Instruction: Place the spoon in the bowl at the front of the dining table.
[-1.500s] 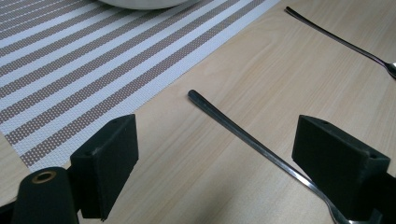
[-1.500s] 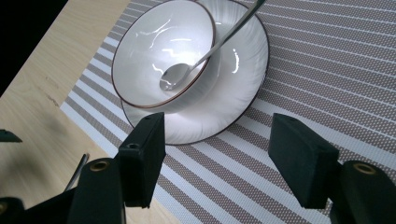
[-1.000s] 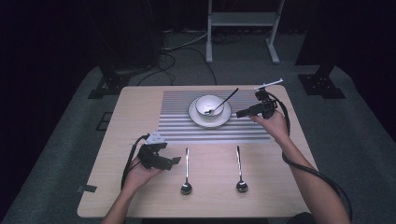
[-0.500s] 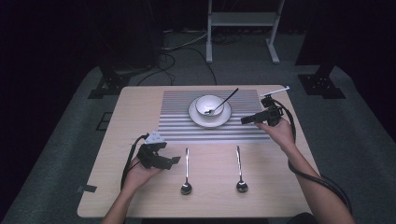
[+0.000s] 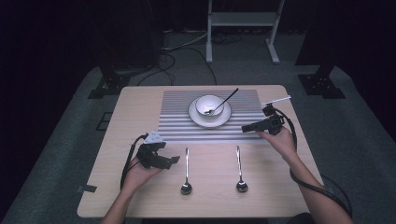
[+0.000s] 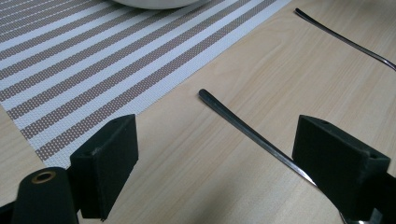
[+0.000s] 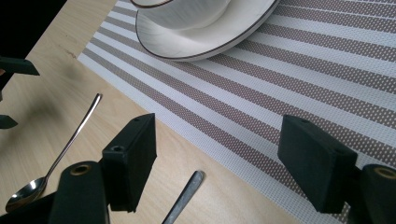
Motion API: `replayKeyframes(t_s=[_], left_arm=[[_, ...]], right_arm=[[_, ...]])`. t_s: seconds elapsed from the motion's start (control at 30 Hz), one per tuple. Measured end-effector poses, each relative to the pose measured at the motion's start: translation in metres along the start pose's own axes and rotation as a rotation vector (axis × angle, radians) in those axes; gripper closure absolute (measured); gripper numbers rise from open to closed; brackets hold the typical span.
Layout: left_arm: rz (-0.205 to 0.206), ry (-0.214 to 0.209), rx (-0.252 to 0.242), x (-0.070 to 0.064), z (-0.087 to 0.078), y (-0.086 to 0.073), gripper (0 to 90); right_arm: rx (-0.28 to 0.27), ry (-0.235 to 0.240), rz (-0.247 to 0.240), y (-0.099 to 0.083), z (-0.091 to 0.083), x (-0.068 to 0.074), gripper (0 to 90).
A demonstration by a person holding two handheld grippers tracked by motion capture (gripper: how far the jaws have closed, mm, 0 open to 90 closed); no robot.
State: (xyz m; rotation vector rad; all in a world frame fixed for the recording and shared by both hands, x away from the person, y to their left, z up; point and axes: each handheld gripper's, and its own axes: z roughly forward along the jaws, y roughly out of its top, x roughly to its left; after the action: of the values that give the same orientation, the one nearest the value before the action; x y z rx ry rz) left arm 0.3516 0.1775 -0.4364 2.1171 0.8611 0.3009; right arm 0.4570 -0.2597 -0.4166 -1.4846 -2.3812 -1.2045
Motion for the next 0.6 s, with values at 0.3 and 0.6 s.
replayKeyframes(t_s=[0.3,0.6], left_arm=[[0.003,0.0,0.001,0.001,0.0,0.0,13.4],[0.003,0.0,0.006,0.002,0.0,-0.001,13.4]], right_arm=[[-0.021,0.022,0.0,-0.012,-0.004,0.004,26.7],[-0.019,0.026,0.002,-0.027,0.001,0.002,26.6]])
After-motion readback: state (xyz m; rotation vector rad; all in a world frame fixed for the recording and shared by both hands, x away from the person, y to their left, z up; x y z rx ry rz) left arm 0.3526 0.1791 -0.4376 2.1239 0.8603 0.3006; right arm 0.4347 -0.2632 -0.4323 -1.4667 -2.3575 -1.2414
